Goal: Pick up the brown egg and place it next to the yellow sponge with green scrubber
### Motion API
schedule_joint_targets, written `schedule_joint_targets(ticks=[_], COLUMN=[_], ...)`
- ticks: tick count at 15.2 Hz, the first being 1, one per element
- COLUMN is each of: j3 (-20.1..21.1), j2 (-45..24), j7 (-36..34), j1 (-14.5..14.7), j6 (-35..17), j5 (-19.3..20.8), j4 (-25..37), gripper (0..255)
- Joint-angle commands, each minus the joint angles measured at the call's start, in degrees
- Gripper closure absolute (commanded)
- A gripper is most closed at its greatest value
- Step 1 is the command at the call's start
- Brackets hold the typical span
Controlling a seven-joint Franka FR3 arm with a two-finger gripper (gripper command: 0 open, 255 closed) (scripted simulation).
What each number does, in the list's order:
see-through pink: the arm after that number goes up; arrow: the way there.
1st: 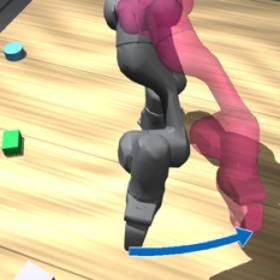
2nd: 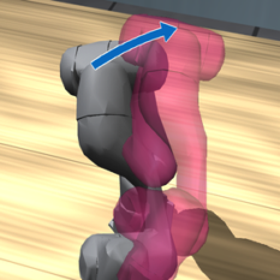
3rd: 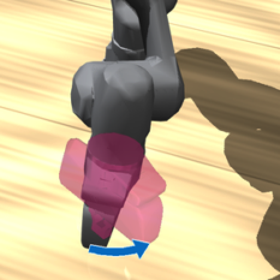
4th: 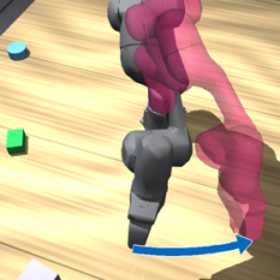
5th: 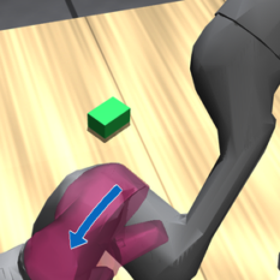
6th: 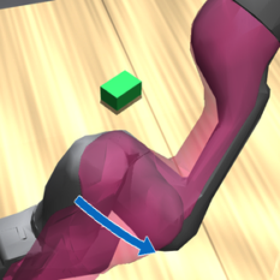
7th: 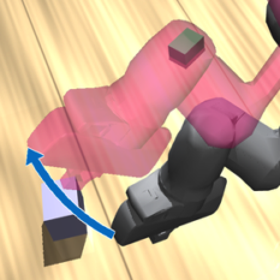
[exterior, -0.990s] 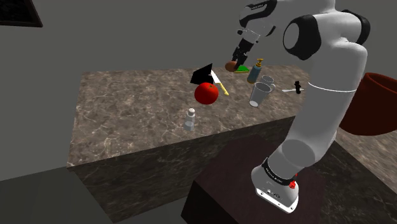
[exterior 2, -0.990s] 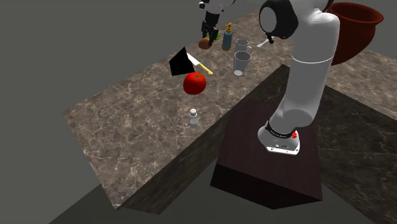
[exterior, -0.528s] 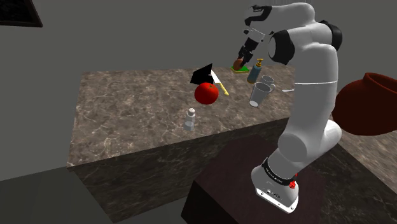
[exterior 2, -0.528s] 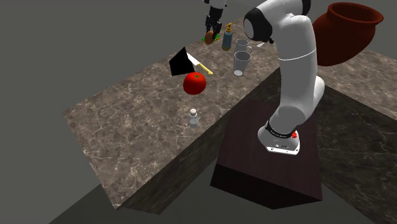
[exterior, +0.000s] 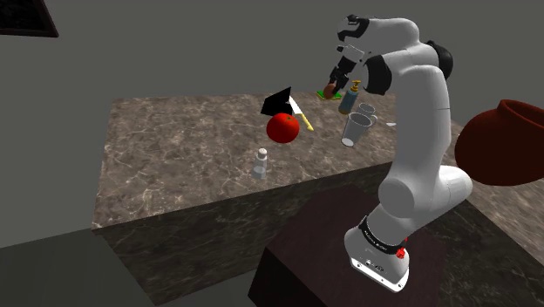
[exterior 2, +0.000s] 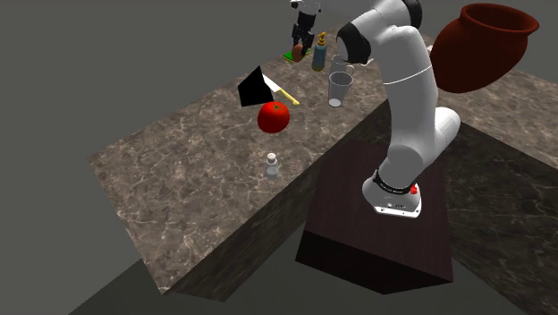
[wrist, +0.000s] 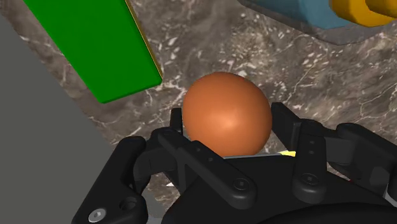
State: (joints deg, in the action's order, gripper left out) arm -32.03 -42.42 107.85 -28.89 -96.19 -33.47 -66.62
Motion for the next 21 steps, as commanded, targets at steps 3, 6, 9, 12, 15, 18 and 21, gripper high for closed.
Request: schedule_joint_targets(ticks=[3, 6, 9, 12, 15, 18, 21], j3=[0.21, 0.43, 0.68, 0.71, 0.68, 0.60, 0.57], j2=[-0.60, -1.19, -1.89, -2.08, -2.09, -1.89, -1.74], j7=[0.92, 1.54, 2.14, 2.30, 2.31, 2.34, 2.37], j1=[0.34, 0.54, 0.66, 0.71, 0.72, 0.77, 0.86], j6=[-2.48, -4.25, -5.94, -6.33, -6.32, -6.23, -6.33], j5=[-0.43, -0.80, -1.22, -1.35, -1.38, -1.32, -1.30], j4=[-2.14, -3.51, -4.69, -4.96, -4.94, -5.08, -5.34], gripper=[255, 255, 255, 255, 255, 0, 0])
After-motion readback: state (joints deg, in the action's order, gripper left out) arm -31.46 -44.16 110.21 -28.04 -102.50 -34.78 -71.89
